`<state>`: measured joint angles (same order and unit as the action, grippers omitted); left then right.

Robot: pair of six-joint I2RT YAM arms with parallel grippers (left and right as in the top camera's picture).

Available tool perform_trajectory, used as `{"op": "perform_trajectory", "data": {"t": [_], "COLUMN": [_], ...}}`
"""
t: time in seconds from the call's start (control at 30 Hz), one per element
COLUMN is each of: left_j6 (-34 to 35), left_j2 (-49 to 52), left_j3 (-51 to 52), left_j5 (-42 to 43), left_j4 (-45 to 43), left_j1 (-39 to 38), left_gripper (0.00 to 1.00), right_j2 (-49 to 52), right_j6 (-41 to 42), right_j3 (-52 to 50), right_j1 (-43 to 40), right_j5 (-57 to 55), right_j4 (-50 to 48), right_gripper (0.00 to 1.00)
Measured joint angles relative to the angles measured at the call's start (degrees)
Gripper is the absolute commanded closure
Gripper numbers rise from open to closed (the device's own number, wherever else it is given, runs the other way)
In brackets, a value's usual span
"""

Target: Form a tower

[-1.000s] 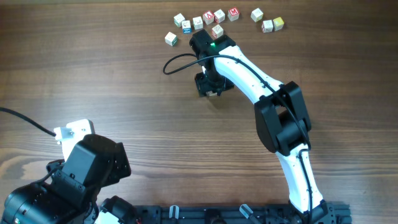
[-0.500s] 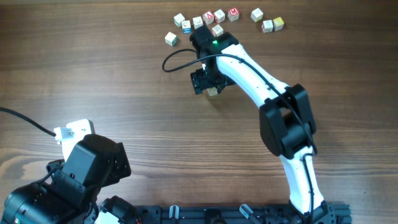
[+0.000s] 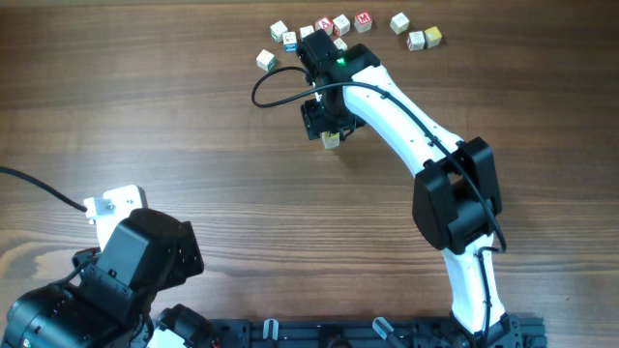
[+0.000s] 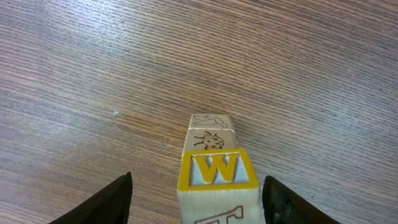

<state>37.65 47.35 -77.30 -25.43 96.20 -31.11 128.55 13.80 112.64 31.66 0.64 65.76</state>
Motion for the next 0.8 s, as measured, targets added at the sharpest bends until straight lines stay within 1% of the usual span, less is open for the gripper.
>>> {"op": "perform_trajectory", "data": {"t": [0.17, 0.27, 0.37, 0.8], "left_j6": [0.02, 0.00, 0.00, 0.00], "left_j2": [0.00, 0.00, 0.00, 0.00], "left_j3": [0.00, 0.00, 0.00, 0.00], "left_j5": [0.02, 0.00, 0.00, 0.00], "left_j4": [0.00, 0.00, 0.00, 0.00], "left_j1": [0.00, 0.00, 0.00, 0.00], "left_gripper": [0.00, 0.00, 0.00, 0.00], "right_j2": [0.00, 0.04, 0.52, 1.73], "right_j6": [0.02, 0.20, 0.42, 0.42], "right_j3": [0.00, 0.00, 0.00, 0.00], "right_j1": [0.02, 0.02, 0.02, 0.02], "right_j5": [0.00, 0.00, 0.00, -0.02], "right_j4": [1.31, 1.29, 1.29, 1.27], "right_gripper": [0.36, 0.45, 0.48, 0.53]}}
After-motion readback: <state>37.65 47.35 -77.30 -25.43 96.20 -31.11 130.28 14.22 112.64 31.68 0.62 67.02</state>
